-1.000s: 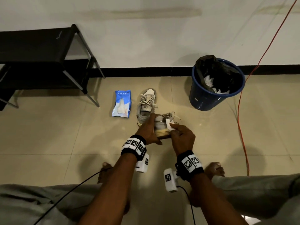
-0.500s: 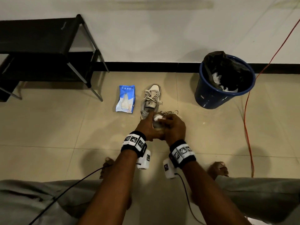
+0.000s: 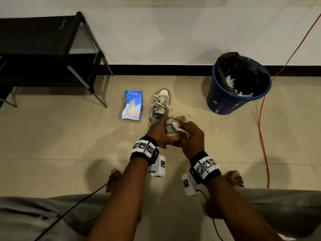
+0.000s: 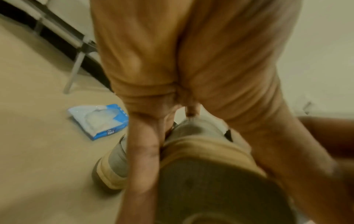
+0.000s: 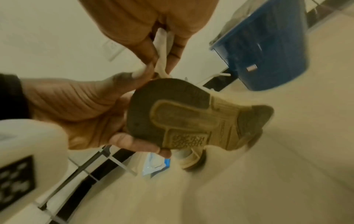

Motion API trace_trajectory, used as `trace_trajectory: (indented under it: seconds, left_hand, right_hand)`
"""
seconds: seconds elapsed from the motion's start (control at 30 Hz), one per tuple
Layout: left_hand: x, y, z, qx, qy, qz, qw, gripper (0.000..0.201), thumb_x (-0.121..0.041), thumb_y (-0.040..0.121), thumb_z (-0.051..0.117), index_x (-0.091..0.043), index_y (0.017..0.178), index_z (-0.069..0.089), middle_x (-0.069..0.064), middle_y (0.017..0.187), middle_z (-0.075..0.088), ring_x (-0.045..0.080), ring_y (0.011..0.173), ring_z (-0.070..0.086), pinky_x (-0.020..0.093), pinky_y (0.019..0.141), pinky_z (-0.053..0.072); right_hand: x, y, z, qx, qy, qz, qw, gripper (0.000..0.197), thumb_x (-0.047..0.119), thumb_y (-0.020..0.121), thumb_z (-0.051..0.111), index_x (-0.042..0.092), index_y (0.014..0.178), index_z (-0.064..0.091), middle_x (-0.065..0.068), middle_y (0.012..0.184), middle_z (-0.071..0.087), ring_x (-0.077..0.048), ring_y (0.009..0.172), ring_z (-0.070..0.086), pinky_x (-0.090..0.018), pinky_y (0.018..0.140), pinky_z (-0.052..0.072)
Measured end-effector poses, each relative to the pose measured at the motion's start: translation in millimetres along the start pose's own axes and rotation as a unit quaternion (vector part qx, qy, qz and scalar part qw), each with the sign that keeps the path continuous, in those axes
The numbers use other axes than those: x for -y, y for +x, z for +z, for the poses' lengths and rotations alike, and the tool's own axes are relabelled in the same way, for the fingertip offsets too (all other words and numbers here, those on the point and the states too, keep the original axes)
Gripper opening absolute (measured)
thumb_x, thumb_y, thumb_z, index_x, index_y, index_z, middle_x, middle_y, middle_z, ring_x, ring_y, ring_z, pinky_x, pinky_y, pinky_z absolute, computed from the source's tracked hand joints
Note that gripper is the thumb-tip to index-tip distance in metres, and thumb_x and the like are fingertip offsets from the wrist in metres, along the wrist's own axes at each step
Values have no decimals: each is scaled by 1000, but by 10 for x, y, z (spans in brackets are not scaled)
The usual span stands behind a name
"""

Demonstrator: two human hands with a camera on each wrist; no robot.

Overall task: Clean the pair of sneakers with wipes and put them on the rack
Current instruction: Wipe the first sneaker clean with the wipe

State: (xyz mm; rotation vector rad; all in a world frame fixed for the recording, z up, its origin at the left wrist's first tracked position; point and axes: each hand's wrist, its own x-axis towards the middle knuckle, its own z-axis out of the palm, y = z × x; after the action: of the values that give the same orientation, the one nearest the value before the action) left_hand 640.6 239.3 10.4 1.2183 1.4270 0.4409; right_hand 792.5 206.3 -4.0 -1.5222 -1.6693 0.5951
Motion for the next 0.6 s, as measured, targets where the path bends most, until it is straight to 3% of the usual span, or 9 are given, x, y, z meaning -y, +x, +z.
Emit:
trace_trajectory:
  seconds: [0.03, 0.13, 0.17, 0.23, 0.3, 0.43, 0.53, 0.6]
  left_hand:
    - [8, 13, -16, 18, -12, -6, 1000, 124, -19, 50, 98, -43, 148, 26, -1, 131, 56, 24, 98, 66, 43, 53, 60]
    - [-19, 49, 11, 12, -23, -14, 1000, 129, -21, 43, 101, -40, 147, 28, -4, 137, 50, 26, 102, 65, 42, 54, 60]
    - [-20, 56, 28, 5, -33, -16, 999, 128, -23, 42, 101, -40, 147, 30, -4, 138, 49, 27, 104, 64, 42, 54, 60]
    - [21, 86, 13, -3, -47, -15, 999, 121, -25, 44, 100, -41, 144, 34, 0, 137, 51, 29, 107, 63, 43, 55, 60]
    - [76, 125, -20, -2, -68, -16, 998, 115, -26, 46, 100, -43, 141, 38, 0, 137, 52, 31, 111, 61, 45, 56, 60]
    - [154, 204, 1, -24, -96, -22, 995, 108, -21, 48, 100, -49, 136, 44, -4, 142, 48, 33, 122, 53, 53, 57, 60]
    - [147, 184, -28, -25, -106, -17, 994, 109, -27, 44, 101, -50, 135, 46, -4, 140, 51, 30, 118, 56, 52, 57, 60]
    - [135, 167, -29, -26, -111, -3, 993, 110, -28, 43, 99, -46, 137, 46, -5, 142, 50, 28, 117, 55, 50, 57, 60]
  right_hand:
    - [7, -36, -9, -4, 2, -3, 1000, 32, 4, 78, 62, 13, 106, 73, -8, 100, 68, -20, 93, 61, -30, 83, 49]
    - [-209, 99, -60, -89, 30, 144, 985, 28, -5, 75, 68, 13, 94, 77, -9, 92, 71, -25, 88, 67, -26, 78, 51]
    - [-222, 117, -80, -95, 30, 162, 982, 27, -5, 75, 68, 13, 93, 77, -8, 92, 71, -24, 88, 67, -25, 79, 51]
    - [-116, 52, -82, -47, 24, 101, 993, 29, -7, 75, 68, 12, 95, 77, -6, 91, 70, -17, 84, 64, -26, 78, 53]
    - [-68, -31, -98, -9, 6, 49, 999, 30, -8, 76, 68, 12, 96, 77, -4, 90, 70, -13, 82, 62, -20, 77, 51]
    - [-271, 88, -137, -58, 23, 181, 982, 22, -3, 77, 71, 10, 94, 77, -9, 93, 73, -24, 88, 68, -26, 81, 52]
    - [-64, -37, -84, -32, 26, 70, 997, 26, -6, 75, 70, 12, 93, 77, -6, 89, 71, -16, 82, 64, -23, 77, 51]
    - [-46, -90, -92, -43, 22, 55, 997, 25, -6, 75, 71, 12, 91, 77, -7, 87, 70, -17, 80, 64, -21, 74, 51]
